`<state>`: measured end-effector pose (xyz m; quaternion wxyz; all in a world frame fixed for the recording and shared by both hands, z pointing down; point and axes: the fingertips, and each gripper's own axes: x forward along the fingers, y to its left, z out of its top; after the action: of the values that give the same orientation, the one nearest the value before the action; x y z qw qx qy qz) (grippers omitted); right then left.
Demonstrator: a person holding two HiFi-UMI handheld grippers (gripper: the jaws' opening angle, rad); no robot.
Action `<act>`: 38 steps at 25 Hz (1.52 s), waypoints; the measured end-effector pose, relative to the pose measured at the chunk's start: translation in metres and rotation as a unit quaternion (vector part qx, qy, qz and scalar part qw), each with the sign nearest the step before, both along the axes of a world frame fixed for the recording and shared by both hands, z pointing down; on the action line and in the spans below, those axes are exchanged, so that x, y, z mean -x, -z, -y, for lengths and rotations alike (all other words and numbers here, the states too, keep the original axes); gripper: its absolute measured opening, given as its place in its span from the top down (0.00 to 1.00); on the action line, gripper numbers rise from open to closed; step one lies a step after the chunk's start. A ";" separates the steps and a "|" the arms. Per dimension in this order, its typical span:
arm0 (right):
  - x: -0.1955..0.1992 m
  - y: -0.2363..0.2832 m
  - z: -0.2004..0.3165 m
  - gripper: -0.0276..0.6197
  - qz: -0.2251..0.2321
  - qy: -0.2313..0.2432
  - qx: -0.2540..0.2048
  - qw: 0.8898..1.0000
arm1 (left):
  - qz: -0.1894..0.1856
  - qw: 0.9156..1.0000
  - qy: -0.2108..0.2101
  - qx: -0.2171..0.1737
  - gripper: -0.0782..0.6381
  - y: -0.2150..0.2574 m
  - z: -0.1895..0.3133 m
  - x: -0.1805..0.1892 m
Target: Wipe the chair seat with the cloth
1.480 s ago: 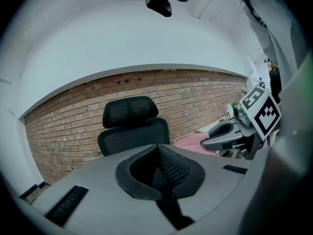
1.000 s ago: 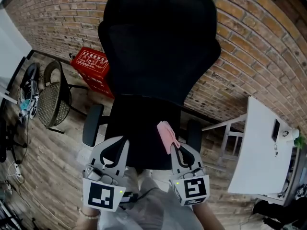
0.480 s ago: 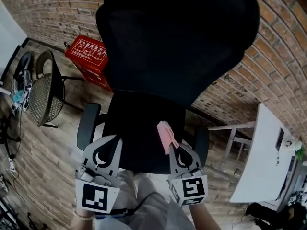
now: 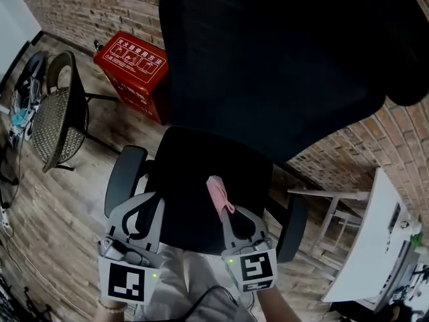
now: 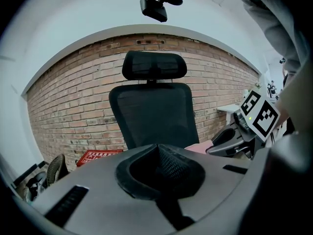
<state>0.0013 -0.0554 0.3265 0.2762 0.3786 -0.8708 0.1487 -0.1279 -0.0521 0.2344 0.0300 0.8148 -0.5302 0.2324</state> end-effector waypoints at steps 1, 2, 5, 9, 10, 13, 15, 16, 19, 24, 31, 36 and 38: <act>0.010 -0.007 0.003 0.88 0.003 0.005 0.007 1.000 | 0.002 1.000 0.000 -0.001 0.87 -0.006 0.005 0.006; 0.020 -0.014 0.007 0.88 0.005 0.011 0.012 1.000 | 0.005 1.000 0.000 -0.003 0.87 -0.010 0.010 0.012; 0.045 -0.034 0.018 0.88 0.007 0.032 0.014 0.999 | 0.009 1.000 -0.001 -0.006 0.87 -0.022 0.023 0.027; 0.074 -0.058 0.027 0.88 0.009 0.056 0.014 0.998 | 0.010 1.000 0.007 -0.001 0.87 -0.035 0.029 0.046; 0.081 -0.063 0.029 0.88 0.009 0.063 0.016 0.998 | 0.008 1.000 0.013 0.002 0.87 -0.039 0.030 0.052; 0.101 -0.081 0.033 0.88 0.012 0.081 0.023 0.996 | -0.002 1.000 0.028 0.011 0.87 -0.048 0.036 0.065; 0.113 -0.095 0.037 0.88 0.013 0.092 0.026 0.995 | -0.005 0.999 0.034 0.014 0.87 -0.055 0.040 0.073; 0.118 -0.103 0.039 0.88 0.013 0.098 0.027 0.995 | -0.006 0.999 0.036 0.016 0.87 -0.059 0.042 0.077; 0.133 -0.124 0.045 0.88 0.014 0.110 0.033 0.993 | -0.007 0.999 0.040 0.022 0.87 -0.070 0.046 0.086; 0.152 -0.147 0.059 0.88 0.021 0.120 0.036 0.992 | -0.008 0.999 0.032 0.030 0.87 -0.085 0.057 0.090; 0.169 -0.180 0.078 0.88 0.035 0.147 0.032 0.988 | -0.012 0.999 0.007 0.034 0.87 -0.107 0.079 0.067; 0.167 -0.213 0.096 0.88 0.025 0.131 0.037 0.990 | -0.021 0.999 -0.017 0.028 0.87 -0.124 0.092 0.048; 0.164 -0.228 0.102 0.88 0.022 0.117 0.044 0.992 | -0.017 0.999 -0.026 0.028 0.87 -0.131 0.095 0.042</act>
<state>-0.1624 -0.1574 0.5541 0.2886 0.2582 -0.9077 0.1619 -0.1701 -0.1468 0.3656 0.0560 0.8309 -0.5017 0.2340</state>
